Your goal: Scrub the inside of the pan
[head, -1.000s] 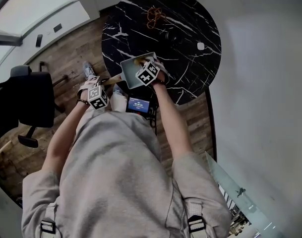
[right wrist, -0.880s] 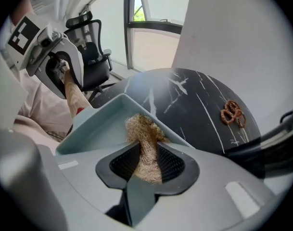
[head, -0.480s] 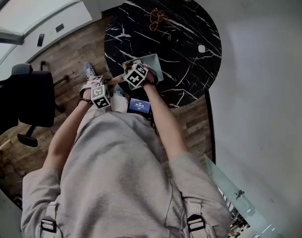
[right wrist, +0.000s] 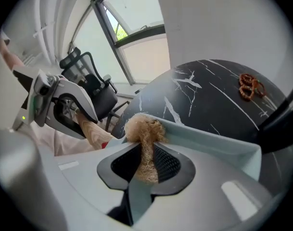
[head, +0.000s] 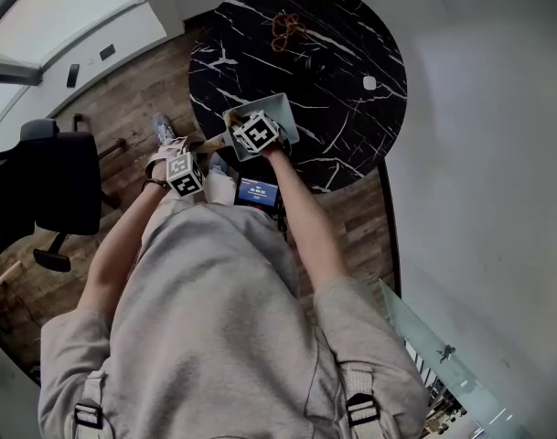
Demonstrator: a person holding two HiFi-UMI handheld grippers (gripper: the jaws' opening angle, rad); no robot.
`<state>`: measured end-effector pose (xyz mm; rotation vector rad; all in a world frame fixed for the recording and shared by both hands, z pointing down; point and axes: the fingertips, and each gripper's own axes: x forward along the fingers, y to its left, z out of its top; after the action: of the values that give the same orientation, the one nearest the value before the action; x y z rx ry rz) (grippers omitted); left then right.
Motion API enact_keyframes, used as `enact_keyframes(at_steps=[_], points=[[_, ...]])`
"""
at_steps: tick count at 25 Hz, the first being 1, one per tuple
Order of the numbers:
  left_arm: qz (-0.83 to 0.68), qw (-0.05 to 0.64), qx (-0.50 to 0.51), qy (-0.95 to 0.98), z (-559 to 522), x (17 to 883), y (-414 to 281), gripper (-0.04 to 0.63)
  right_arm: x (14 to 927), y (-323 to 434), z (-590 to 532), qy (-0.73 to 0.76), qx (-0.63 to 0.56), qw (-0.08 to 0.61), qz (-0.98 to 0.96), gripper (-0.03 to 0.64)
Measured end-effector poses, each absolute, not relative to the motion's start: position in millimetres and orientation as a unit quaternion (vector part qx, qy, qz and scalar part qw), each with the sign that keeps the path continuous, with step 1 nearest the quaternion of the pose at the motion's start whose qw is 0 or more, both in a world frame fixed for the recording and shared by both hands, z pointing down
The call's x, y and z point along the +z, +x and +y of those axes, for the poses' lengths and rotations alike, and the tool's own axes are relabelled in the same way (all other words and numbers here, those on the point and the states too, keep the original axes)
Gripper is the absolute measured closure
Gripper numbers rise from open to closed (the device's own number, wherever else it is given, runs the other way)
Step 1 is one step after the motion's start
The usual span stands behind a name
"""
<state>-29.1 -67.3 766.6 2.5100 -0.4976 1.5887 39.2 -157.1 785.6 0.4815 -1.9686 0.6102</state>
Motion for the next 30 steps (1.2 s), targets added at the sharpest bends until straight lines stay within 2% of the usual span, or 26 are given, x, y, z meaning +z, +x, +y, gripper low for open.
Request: enact_keyframes(at_steps=[4,6,8,13,18,22,25,30], points=[[-0.167,0.063,0.525,0.832,-68.3,766.8,-30.3,0.460,763.0,44.4,-157.1,0.217,0.362,0.358,-0.833,0.526],[-0.166,0.065,0.524,0.833,-67.9,767.0,-29.8,0.459,750.0,51.7,-160.7,0.228,0.375,0.320,-0.840,0.526],[-0.166,0.066,0.522,0.834,-67.8,767.1,-29.3,0.459,741.3,67.5,-165.6,0.241,0.332,0.345,-0.844,0.525],[-0.169,0.066,0.521,0.834,-68.5,766.1,-31.0,0.459,741.4,125.7,-188.2,0.278,0.172,0.489,-0.809,0.523],[-0.170,0.071,0.518,0.835,-67.7,766.9,-29.6,0.459,760.4,162.8,-197.0,0.282,0.126,0.578,-0.755,0.523],[-0.174,0.079,0.516,0.835,-68.2,766.6,-30.2,0.460,776.8,163.1,-193.4,0.269,0.091,0.631,-0.722,0.523],[-0.181,0.086,0.512,0.835,-68.9,767.8,-31.3,0.459,789.2,160.3,-185.6,0.268,0.099,0.646,-0.708,0.523],[-0.186,0.099,0.510,0.834,-68.4,767.6,-32.8,0.459,790.6,154.4,-173.9,0.269,0.178,0.619,-0.716,0.523]])
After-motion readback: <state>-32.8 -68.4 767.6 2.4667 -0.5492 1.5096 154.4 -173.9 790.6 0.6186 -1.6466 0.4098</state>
